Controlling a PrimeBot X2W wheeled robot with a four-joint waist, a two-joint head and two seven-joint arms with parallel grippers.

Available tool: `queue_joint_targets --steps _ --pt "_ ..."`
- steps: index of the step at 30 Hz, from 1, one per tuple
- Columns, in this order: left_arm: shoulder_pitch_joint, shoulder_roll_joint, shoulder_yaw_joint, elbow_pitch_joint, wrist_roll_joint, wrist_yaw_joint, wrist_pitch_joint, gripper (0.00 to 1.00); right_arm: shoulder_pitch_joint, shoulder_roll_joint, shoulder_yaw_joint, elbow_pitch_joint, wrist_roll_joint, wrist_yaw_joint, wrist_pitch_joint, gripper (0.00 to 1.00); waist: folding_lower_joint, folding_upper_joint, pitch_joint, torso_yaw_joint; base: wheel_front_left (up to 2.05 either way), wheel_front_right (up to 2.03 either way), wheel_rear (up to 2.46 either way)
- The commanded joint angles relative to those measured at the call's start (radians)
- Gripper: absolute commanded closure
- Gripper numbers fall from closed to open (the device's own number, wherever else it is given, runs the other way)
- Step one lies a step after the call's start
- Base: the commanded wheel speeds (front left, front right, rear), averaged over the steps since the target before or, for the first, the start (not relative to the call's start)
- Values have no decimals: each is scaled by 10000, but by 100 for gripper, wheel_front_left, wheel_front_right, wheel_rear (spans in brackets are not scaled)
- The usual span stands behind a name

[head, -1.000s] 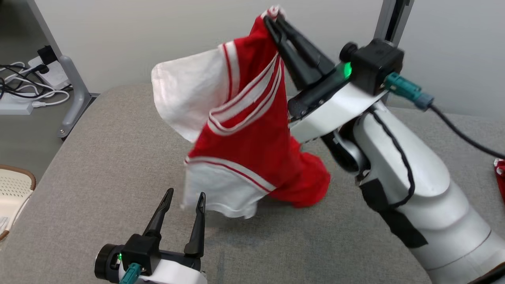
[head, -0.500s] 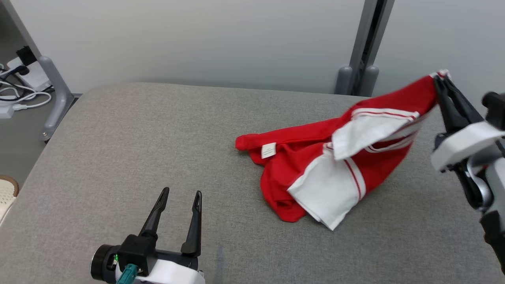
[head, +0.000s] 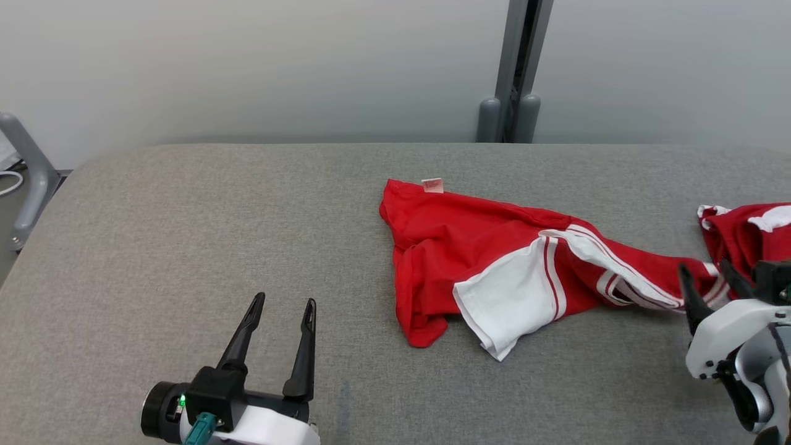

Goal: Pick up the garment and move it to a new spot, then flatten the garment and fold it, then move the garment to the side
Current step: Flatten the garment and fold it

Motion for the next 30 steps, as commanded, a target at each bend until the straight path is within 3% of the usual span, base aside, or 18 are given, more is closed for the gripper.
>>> queue_joint_targets --steps 1,6,13,19,30 --pt "-55 30 50 22 75 -31 -37 0 172 -22 -28 -200 -2 -2 78 0 0 0 -77 -183 0 0 0" --pt "-20 33 120 19 117 -31 -37 0 333 166 -152 -1029 -210 -2 85 0 0 0 -196 -458 0 0 0" --pt "-29 30 188 -40 82 6 -37 0 617 552 -591 -3430 -809 -2 -132 0 0 0 -278 -761 0 0 0" --pt "-93 33 204 -72 23 37 -37 0 1366 921 -193 -5125 -1220 -2 -105 0 0 0 -234 -849 0 0 0" --pt "-186 32 205 -161 63 11 -37 0 2055 1237 50 -5218 -1694 -2 -210 0 0 0 -89 -716 0 0 0"
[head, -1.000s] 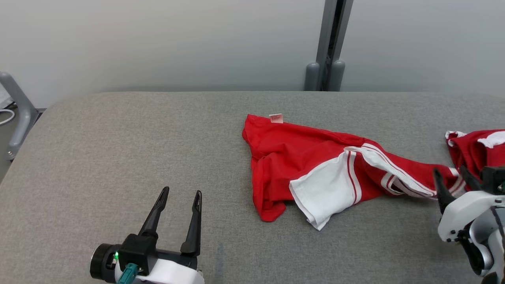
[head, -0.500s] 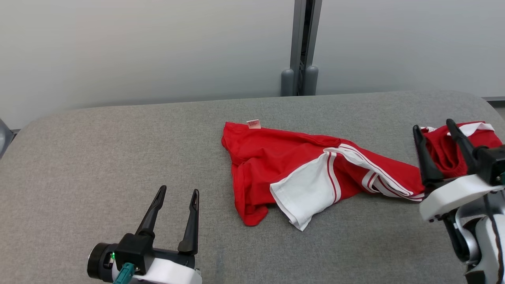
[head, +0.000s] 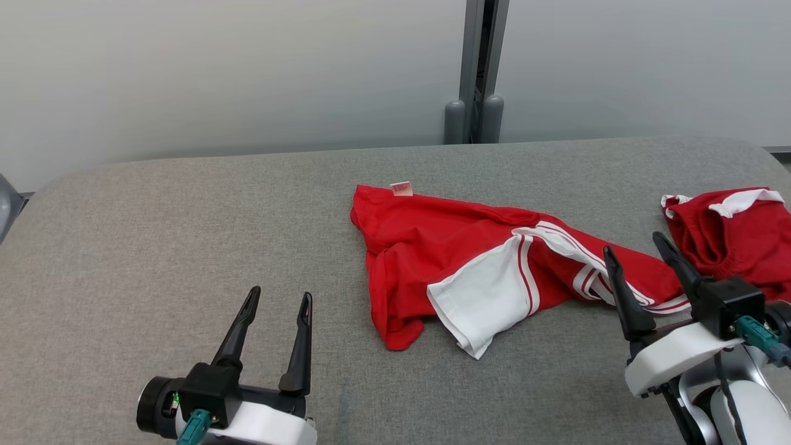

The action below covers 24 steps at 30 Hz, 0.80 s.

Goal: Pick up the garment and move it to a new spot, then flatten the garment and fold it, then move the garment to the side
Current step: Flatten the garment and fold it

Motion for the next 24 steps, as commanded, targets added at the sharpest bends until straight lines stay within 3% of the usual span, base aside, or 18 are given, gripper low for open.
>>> queue_joint_targets --steps 1,6,22,23,24 --pt "-138 34 30 -52 36 36 -37 0 -15 -33 18 170 -156 -2 -6 0 -1 0 38 42 0 0 0" --pt "-253 34 -52 -27 40 -21 -37 0 -387 -298 422 920 -897 -2 302 0 -1 0 249 172 0 0 0" --pt "-459 35 -209 139 -22 -74 -37 0 -1472 -426 846 3046 -846 -2 -144 0 -1 0 606 807 0 0 0" --pt "-465 33 -212 136 -22 -76 -37 0 -1489 -416 844 3095 -835 -2 -164 3 -1 0 614 822 0 0 0" --pt "-471 33 -212 135 -23 -68 -37 0 -1519 -409 842 3143 -830 -2 -165 16 -1 0 624 833 0 0 0"
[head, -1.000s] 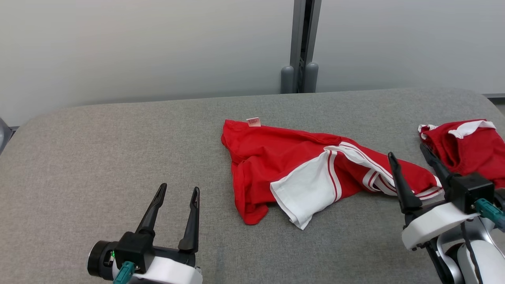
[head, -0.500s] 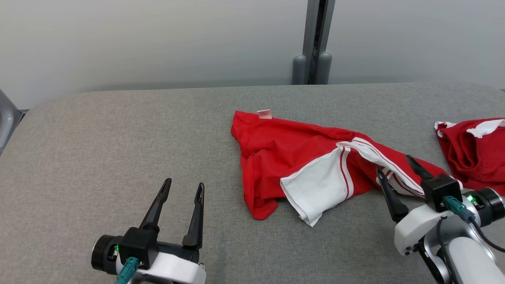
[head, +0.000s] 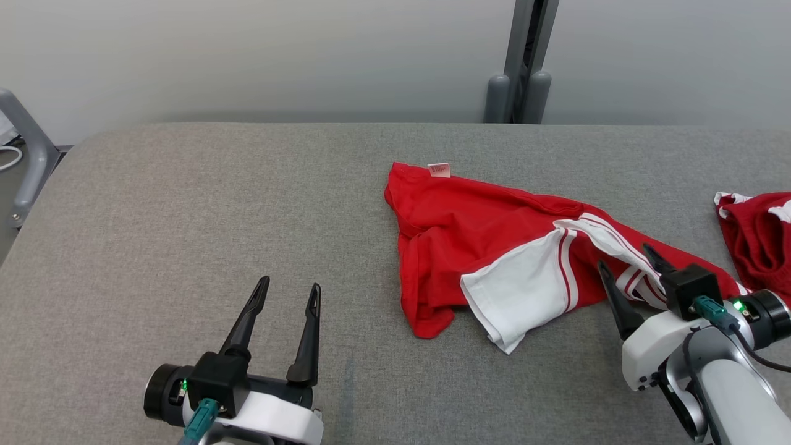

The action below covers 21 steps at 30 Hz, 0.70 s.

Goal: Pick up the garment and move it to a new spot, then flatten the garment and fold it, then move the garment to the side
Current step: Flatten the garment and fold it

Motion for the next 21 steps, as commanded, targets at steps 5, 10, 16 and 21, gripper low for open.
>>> queue_joint_targets --steps 5,10,16,21 --pt "-171 33 20 9 -50 1 -37 0 -185 -14 -25 218 108 -2 -92 11 0 0 56 29 0 0 0" --pt "-190 33 8 24 -65 14 -37 0 -290 0 -3 306 81 -2 -163 2 0 0 85 37 0 0 0" --pt "-150 33 21 53 -48 33 -37 0 -334 27 55 361 116 -2 -245 4 0 0 54 17 0 0 0" --pt "-144 33 42 81 -47 35 -37 0 -293 27 61 297 142 -2 -234 59 0 0 16 -18 0 0 0"
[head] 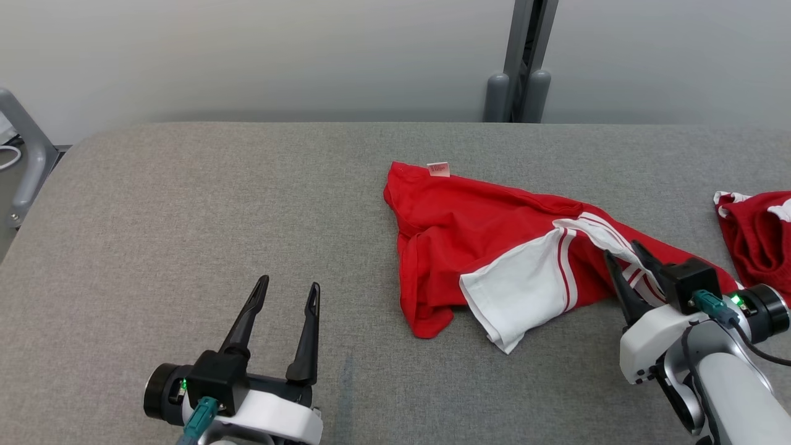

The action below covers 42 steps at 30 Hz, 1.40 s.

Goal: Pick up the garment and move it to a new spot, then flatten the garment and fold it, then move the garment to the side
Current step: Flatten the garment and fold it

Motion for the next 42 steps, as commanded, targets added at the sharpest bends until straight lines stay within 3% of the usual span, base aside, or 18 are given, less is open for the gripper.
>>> queue_joint_targets --steps 1,2,12,18,22,28,33,38,42 --pt "-88 33 38 18 -10 6 -37 0 -18 -21 -15 -46 66 -2 -40 68 0 0 -11 -19 0 0 0" --pt "-92 33 41 25 -10 5 -37 0 -19 -20 -13 -62 94 -2 -23 100 0 0 -16 -29 0 0 0" --pt "-89 33 128 8 32 37 -37 0 -102 -68 -36 -379 320 -2 7 100 0 0 -53 -193 0 0 0" --pt "-380 50 332 55 88 -257 -37 0 36 29 -240 -1031 577 -2 119 100 0 0 99 -591 0 0 0" --pt "-1273 362 588 389 88 -618 -36 0 98 60 -102 -1651 658 -2 359 100 0 0 409 -1032 0 0 0" --pt "-3510 1237 270 1562 -10 -1524 1013 0 -365 254 452 -2130 693 -2 625 100 0 0 1037 -1814 0 0 0" --pt "-5498 2114 -666 2478 -930 -1837 2519 0 -992 397 1032 -2153 713 -2 696 100 0 0 1637 -2391 0 0 0" --pt "-7241 3410 -2795 2637 -3695 -1831 4377 0 -1568 443 1484 -2031 797 -2 595 100 0 0 2176 -2766 0 0 0" --pt "-8272 4386 -4162 2587 -5156 -1837 5303 0 -2009 523 1865 -1843 869 -2 468 100 0 0 2557 -3053 0 0 0"
